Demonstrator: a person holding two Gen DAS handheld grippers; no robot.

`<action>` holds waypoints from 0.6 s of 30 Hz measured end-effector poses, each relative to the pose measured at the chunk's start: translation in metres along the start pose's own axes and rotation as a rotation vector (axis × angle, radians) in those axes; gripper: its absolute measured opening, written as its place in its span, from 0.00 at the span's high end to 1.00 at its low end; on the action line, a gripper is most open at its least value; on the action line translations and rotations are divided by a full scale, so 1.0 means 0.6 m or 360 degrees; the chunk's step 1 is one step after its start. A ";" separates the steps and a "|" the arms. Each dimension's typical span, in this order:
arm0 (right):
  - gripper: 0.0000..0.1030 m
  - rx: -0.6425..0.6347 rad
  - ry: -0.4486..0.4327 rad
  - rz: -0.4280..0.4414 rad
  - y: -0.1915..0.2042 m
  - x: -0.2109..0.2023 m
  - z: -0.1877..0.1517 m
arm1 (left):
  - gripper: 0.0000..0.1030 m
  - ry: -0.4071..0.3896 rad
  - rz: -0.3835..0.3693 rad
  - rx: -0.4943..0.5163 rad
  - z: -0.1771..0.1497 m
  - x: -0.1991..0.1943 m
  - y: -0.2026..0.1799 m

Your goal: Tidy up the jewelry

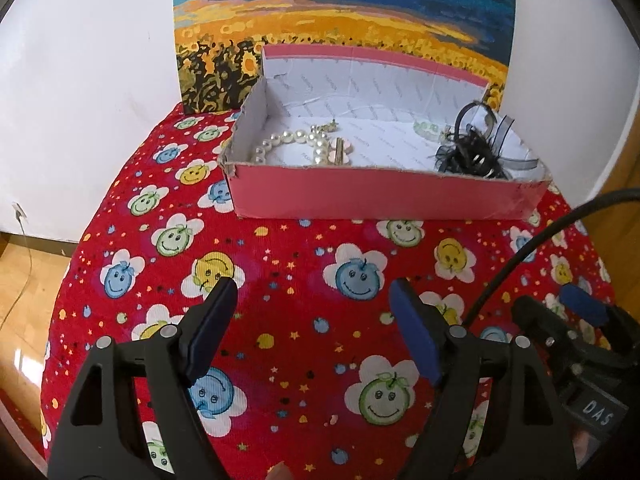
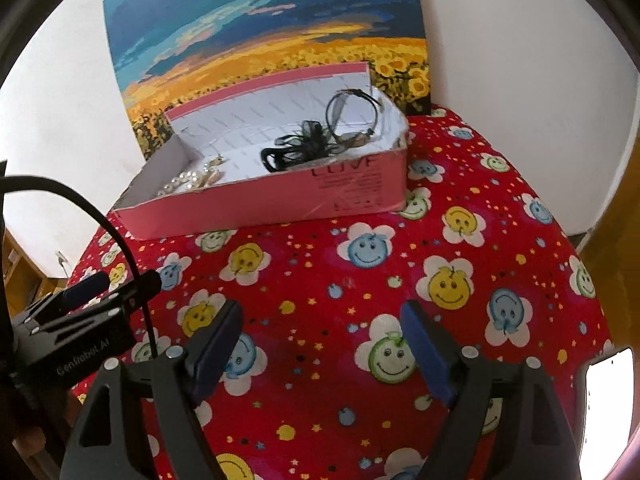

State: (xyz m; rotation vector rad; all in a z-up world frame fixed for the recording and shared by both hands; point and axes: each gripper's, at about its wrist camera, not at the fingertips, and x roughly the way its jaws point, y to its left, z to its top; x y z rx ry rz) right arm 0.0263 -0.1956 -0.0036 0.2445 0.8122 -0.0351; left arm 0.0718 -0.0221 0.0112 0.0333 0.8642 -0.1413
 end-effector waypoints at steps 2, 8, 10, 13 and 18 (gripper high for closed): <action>0.20 0.0019 0.0018 -0.0009 -0.003 0.004 0.000 | 0.25 0.0010 0.0017 0.0003 -0.003 0.005 -0.001; 0.20 0.0026 0.0047 -0.0019 -0.005 0.012 0.001 | 0.25 0.0025 0.0006 -0.0002 -0.002 0.008 0.000; 0.20 0.0017 0.0053 -0.0029 -0.004 0.016 0.002 | 0.25 0.0027 0.0010 -0.0003 -0.002 0.009 0.000; 0.20 0.0012 0.0053 -0.0037 -0.003 0.016 0.002 | 0.25 0.0031 0.0022 -0.0007 -0.002 0.010 0.000; 0.20 0.0014 0.0052 -0.0039 -0.001 0.014 0.002 | 0.25 0.0020 0.0027 -0.0015 -0.002 0.009 0.001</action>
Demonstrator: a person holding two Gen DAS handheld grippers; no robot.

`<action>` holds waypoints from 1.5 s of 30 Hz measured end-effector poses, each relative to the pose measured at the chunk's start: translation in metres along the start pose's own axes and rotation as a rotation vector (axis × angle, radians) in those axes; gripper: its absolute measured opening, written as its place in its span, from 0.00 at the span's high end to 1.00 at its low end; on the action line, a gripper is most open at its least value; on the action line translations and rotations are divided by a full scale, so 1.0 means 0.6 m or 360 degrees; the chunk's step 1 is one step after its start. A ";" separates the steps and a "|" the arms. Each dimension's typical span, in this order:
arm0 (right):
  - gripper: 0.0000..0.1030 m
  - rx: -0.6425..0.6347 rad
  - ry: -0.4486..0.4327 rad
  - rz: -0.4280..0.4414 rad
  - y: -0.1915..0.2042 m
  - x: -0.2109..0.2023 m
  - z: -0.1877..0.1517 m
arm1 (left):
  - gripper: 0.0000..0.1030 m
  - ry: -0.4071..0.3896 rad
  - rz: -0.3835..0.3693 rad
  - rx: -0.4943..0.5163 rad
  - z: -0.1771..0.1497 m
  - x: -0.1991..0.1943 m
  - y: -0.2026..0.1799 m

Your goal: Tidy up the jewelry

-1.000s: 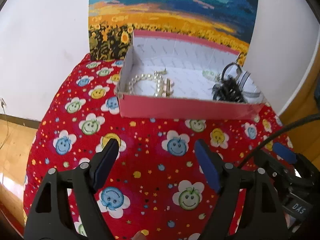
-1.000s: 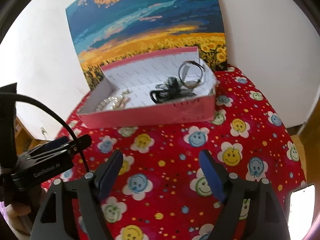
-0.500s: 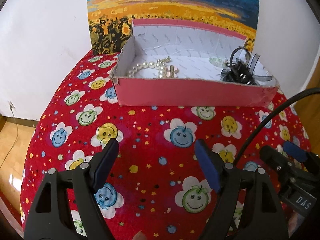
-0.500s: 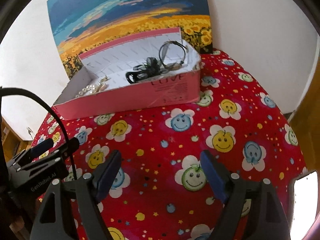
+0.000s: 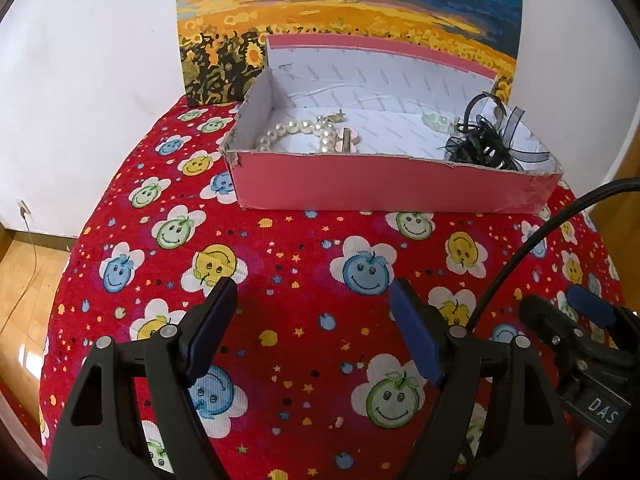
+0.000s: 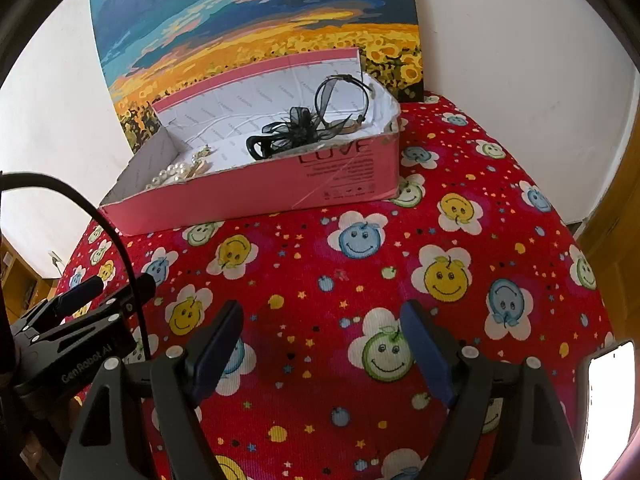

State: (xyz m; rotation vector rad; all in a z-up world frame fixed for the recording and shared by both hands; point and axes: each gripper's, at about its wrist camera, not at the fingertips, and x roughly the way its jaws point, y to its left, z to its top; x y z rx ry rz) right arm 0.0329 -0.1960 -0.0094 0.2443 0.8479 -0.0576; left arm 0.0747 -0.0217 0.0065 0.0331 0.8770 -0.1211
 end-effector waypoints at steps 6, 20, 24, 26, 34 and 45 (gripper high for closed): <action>0.20 -0.0002 -0.0001 -0.0003 0.000 0.000 0.000 | 0.26 -0.0026 0.0012 0.0002 0.000 -0.006 -0.001; 0.20 0.0025 -0.0007 0.0015 -0.003 -0.003 0.000 | 0.26 -0.0018 0.0005 0.0011 0.001 -0.005 -0.002; 0.20 0.0022 -0.0006 0.0013 -0.003 -0.003 -0.001 | 0.26 -0.0013 0.0008 0.0006 0.001 -0.005 -0.003; 0.20 0.0023 -0.0005 0.0015 -0.003 -0.002 -0.001 | 0.26 -0.0013 0.0009 0.0006 0.001 -0.005 -0.003; 0.20 0.0022 -0.0006 0.0012 -0.003 -0.002 -0.001 | 0.26 -0.0017 0.0009 0.0012 0.001 -0.004 -0.003; 0.20 0.0019 -0.0002 0.0008 -0.004 -0.001 -0.001 | 0.26 -0.0017 0.0003 0.0012 0.002 -0.005 -0.004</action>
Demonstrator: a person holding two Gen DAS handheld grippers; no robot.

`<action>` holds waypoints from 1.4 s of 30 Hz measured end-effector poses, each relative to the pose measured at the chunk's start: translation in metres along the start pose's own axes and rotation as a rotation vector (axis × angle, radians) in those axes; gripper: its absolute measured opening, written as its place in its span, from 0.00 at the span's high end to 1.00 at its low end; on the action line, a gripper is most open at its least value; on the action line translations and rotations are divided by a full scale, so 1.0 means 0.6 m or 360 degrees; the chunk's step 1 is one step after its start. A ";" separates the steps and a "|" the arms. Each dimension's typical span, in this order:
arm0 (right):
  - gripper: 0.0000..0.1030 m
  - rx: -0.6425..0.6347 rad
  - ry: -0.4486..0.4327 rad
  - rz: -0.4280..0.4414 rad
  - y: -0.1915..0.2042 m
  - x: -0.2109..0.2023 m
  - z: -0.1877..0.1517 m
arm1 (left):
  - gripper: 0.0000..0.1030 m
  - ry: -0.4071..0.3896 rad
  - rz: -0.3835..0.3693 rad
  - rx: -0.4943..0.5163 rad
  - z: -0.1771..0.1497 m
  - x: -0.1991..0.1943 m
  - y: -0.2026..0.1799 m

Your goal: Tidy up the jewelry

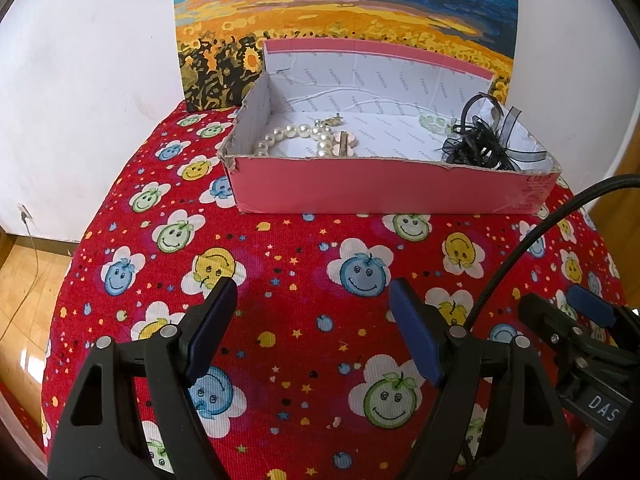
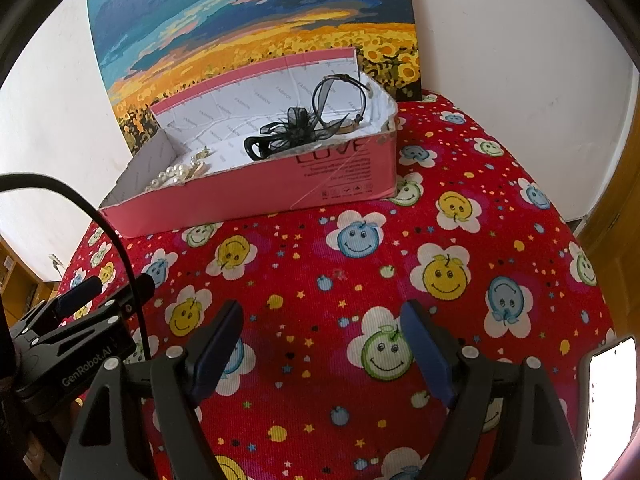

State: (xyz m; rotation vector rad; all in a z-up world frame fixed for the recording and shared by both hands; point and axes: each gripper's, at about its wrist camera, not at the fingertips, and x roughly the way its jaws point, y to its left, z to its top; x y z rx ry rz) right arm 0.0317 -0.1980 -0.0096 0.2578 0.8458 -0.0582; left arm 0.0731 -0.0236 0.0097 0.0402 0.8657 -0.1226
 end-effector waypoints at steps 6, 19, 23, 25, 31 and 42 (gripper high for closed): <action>0.20 -0.0003 0.0003 -0.0002 -0.001 0.000 0.000 | 0.26 -0.0003 0.0002 0.0003 0.000 0.000 -0.001; 0.20 0.0001 0.0001 0.0001 0.000 0.000 0.000 | 0.26 -0.0023 0.0005 0.0029 -0.001 -0.006 -0.004; 0.20 -0.0003 0.0001 -0.0002 0.000 0.000 0.000 | 0.26 -0.0025 0.0008 0.0033 -0.002 -0.007 -0.004; 0.20 -0.0003 0.0001 -0.0003 -0.001 0.000 0.000 | 0.26 -0.0022 0.0008 0.0029 -0.002 -0.006 -0.004; 0.20 -0.0002 0.0001 0.0000 0.000 0.000 0.000 | 0.26 -0.0012 0.0010 0.0024 -0.001 -0.003 -0.004; 0.20 -0.0004 0.0002 -0.0003 0.002 0.001 0.000 | 0.26 -0.0014 0.0005 0.0023 -0.002 -0.002 -0.004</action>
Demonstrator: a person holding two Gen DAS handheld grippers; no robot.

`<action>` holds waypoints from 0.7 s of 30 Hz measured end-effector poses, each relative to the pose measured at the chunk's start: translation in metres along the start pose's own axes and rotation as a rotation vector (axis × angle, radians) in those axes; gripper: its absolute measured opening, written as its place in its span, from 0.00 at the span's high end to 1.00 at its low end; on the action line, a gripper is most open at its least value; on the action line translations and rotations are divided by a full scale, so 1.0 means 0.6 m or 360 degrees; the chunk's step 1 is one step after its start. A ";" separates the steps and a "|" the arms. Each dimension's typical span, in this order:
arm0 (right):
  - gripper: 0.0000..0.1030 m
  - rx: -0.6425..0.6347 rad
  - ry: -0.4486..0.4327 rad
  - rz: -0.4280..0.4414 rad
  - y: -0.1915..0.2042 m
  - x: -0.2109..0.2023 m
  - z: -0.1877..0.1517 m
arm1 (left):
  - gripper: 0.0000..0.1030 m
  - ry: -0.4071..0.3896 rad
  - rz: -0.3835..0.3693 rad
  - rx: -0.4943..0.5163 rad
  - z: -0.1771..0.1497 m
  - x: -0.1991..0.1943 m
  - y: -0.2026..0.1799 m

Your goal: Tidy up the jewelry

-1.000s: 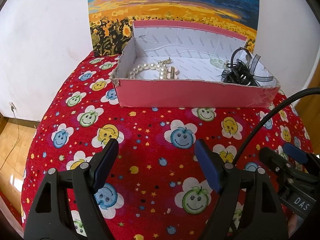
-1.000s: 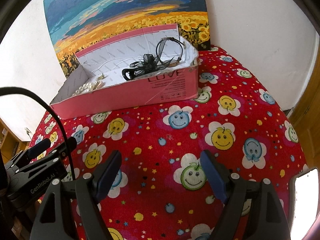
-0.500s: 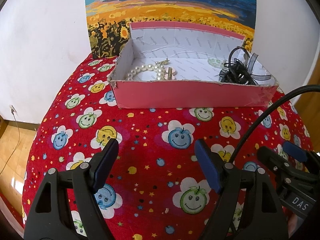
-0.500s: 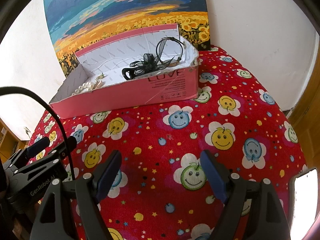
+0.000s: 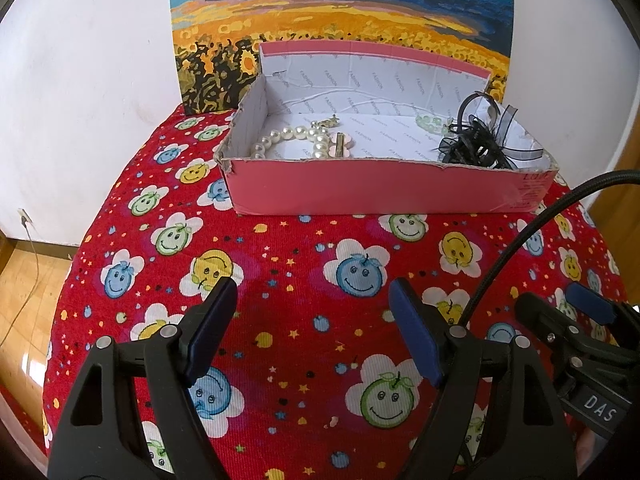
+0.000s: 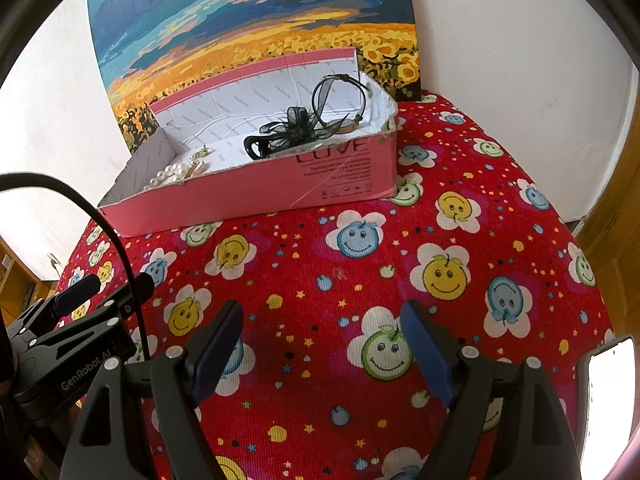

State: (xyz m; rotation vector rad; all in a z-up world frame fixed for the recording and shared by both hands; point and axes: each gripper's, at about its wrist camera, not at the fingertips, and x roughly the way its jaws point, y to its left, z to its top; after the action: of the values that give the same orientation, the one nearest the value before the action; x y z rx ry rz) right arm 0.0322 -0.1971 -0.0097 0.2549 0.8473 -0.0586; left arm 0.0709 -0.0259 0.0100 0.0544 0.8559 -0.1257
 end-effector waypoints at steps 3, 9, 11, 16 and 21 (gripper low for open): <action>0.20 -0.0001 -0.0001 -0.0004 0.000 0.000 0.000 | 0.26 -0.0001 -0.0001 0.0002 -0.001 0.002 -0.001; 0.20 0.0001 -0.0001 -0.0005 -0.001 0.001 0.000 | 0.26 -0.0001 0.0001 0.0000 -0.001 0.001 -0.001; 0.20 0.0003 -0.0003 -0.0008 -0.002 0.001 -0.001 | 0.26 0.0000 0.0002 0.0000 -0.001 0.001 -0.001; 0.20 0.0001 -0.0006 -0.0021 -0.004 0.001 0.000 | 0.26 0.0001 0.0001 0.0000 -0.001 0.001 -0.002; 0.20 0.0003 -0.0007 -0.0034 -0.003 -0.001 0.000 | 0.26 0.0002 -0.0004 0.0001 -0.002 0.002 -0.001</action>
State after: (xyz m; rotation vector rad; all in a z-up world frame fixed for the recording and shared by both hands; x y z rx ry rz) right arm 0.0312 -0.1991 -0.0098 0.2475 0.8459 -0.0802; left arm 0.0706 -0.0267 0.0085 0.0539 0.8569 -0.1280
